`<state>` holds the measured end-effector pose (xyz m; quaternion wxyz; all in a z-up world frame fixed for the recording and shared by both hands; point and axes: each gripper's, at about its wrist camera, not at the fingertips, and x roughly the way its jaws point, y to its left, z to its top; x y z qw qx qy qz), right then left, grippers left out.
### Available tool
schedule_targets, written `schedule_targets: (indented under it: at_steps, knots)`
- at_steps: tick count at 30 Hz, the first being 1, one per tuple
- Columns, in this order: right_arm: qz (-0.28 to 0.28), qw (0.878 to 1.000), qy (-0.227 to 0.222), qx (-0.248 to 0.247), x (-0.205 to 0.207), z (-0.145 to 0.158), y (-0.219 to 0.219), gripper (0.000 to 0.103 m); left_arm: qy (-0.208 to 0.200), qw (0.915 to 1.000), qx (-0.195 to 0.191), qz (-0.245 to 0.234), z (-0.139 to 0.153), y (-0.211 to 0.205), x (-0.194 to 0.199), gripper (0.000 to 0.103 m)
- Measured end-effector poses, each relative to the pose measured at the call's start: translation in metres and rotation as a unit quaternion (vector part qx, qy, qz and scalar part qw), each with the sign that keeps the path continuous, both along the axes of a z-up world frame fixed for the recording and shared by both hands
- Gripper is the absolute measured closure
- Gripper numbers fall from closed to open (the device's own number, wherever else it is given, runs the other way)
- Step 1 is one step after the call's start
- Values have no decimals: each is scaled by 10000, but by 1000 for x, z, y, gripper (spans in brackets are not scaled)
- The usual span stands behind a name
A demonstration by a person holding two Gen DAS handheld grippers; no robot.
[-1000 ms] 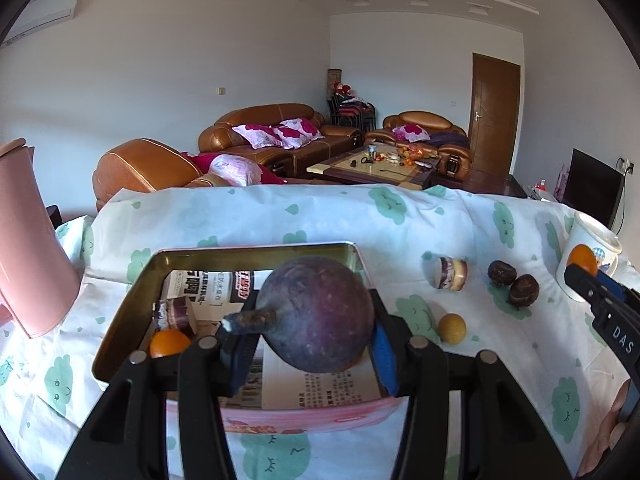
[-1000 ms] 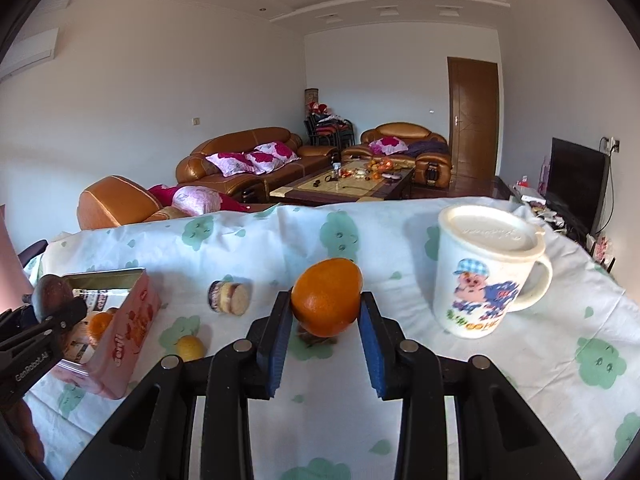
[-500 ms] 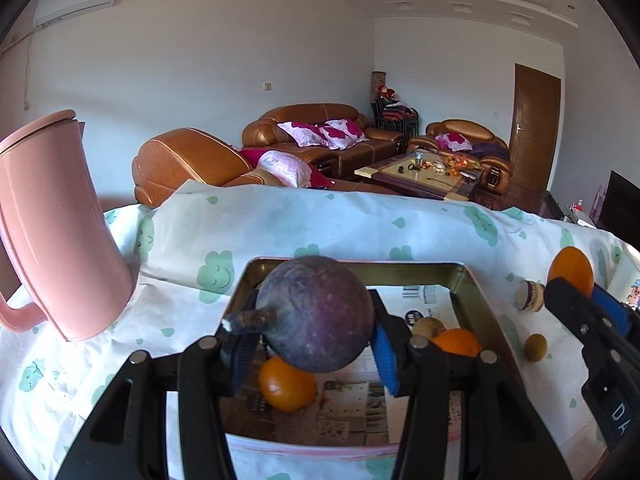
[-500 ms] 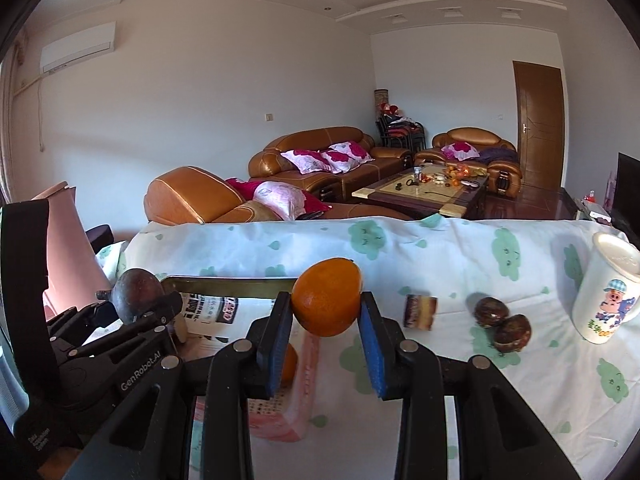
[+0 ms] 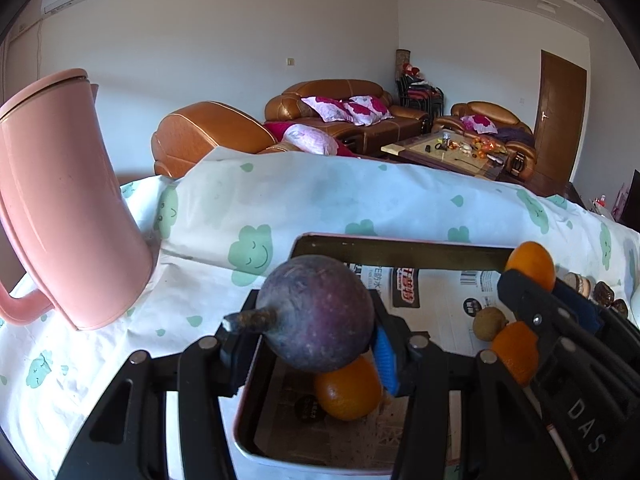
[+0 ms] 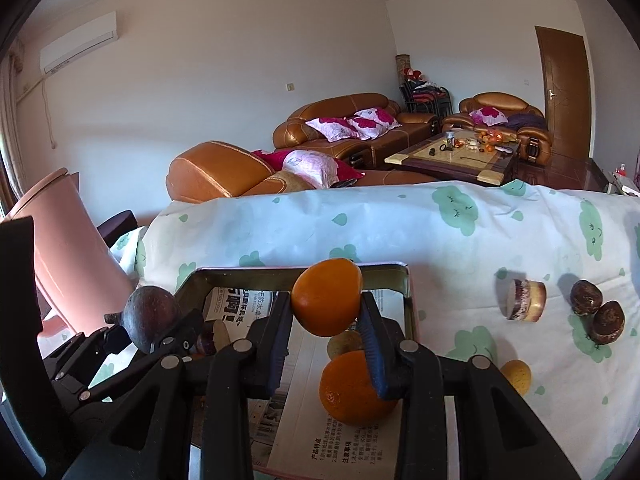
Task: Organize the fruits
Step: 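Carry the mandarin and passion fruit into the pink tin and open both tools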
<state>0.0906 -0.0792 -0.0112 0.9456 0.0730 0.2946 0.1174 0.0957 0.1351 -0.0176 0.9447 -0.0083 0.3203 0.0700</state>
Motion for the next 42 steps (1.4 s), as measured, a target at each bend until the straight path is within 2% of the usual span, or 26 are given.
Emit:
schedule_targets:
  at_steps: [2,7,15,20,25,26,28,30,35,39,42]
  knots:
    - [95,9999,78,24,1,-4,1,67,15,10000,39,-3,0,-1,0,51]
    - [375,9974,416,457,8,-16,-2,65,52,10000,49,5,-1,-1,0,51]
    - [567,9926,229,1053,-1,-10,-12,62,50,10000,35,4,-1,0,0,51]
    - [73,9970,-453,615,-24,10,-19,61,-38,9998,167,-132,0,-8,-2,51]
    - [-116,9977,-613,270,-34,12,-25,60,53,9990,204,-396,-1,-15,0,50]
    - [-113,9978,-601,247,-35,11,-26,60,70,9989,204,-406,-1,-16,1,48]
    - [-105,9981,-566,215,-36,10,-28,60,39,9990,254,-371,-1,-17,0,39]
    - [-110,9982,-557,210,-37,10,-29,60,-20,9990,323,-319,0,-18,-2,26]
    - [-135,9980,-587,179,-40,9,-31,60,-121,9986,470,-205,3,-20,-6,5]
    - [-182,9980,-572,199,-42,8,-35,60,-274,9983,471,-203,7,-23,-11,0]
    - [-223,9979,-560,224,-43,7,-38,60,-352,9981,441,-233,8,-25,-14,0]
